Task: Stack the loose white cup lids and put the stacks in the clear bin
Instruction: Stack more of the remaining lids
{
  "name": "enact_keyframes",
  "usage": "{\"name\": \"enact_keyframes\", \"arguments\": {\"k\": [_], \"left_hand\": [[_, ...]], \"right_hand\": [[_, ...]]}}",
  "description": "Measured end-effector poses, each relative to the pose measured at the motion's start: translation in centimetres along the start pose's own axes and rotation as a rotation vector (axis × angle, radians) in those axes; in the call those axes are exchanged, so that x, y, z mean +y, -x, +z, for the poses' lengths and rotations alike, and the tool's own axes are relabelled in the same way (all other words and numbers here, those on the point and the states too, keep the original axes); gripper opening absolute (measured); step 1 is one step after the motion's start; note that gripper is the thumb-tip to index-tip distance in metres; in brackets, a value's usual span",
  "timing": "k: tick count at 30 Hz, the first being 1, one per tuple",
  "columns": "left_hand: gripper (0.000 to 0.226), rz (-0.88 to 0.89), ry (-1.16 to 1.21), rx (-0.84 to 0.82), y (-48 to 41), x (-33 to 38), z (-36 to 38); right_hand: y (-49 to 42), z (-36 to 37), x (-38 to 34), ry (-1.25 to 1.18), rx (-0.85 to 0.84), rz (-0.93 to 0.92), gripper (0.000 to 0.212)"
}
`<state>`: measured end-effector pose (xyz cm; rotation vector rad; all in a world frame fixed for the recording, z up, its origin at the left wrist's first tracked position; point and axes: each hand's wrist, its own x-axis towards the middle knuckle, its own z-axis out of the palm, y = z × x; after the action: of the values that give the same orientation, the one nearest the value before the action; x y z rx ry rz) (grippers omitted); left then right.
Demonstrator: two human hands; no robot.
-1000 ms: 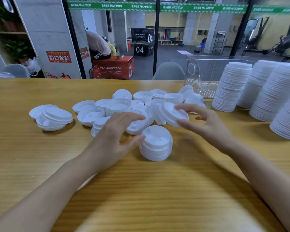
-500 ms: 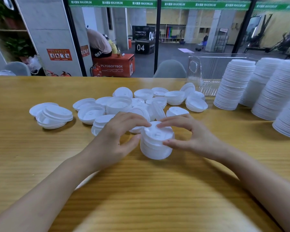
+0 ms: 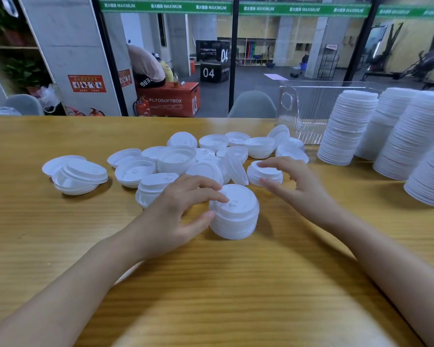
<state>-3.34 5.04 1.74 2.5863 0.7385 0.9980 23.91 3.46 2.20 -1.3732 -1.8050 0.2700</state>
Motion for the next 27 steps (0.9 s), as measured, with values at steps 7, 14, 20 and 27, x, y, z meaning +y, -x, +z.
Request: {"name": "enact_keyframes", "arguments": {"k": [7,14,20,27], "left_hand": [[0.029,-0.009,-0.001,-0.012,0.1,0.0,0.1],[0.029,-0.006,-0.009,-0.013,0.1,0.0,0.1],[0.028,-0.006,-0.008,-0.009,0.1,0.0,0.2],[0.029,0.002,-0.008,-0.003,0.1,-0.1,0.2]], "right_hand": [[-1.4,0.5,3.4,0.326,-0.047,0.339,0.047],[-1.8,0.8,3.5,0.335,-0.12,0.323,0.041],[-1.6,0.6,3.5,0.28,0.039,0.323,0.029],[-1.5,-0.6,3.5,0.078,0.187,0.337,0.01]]}}
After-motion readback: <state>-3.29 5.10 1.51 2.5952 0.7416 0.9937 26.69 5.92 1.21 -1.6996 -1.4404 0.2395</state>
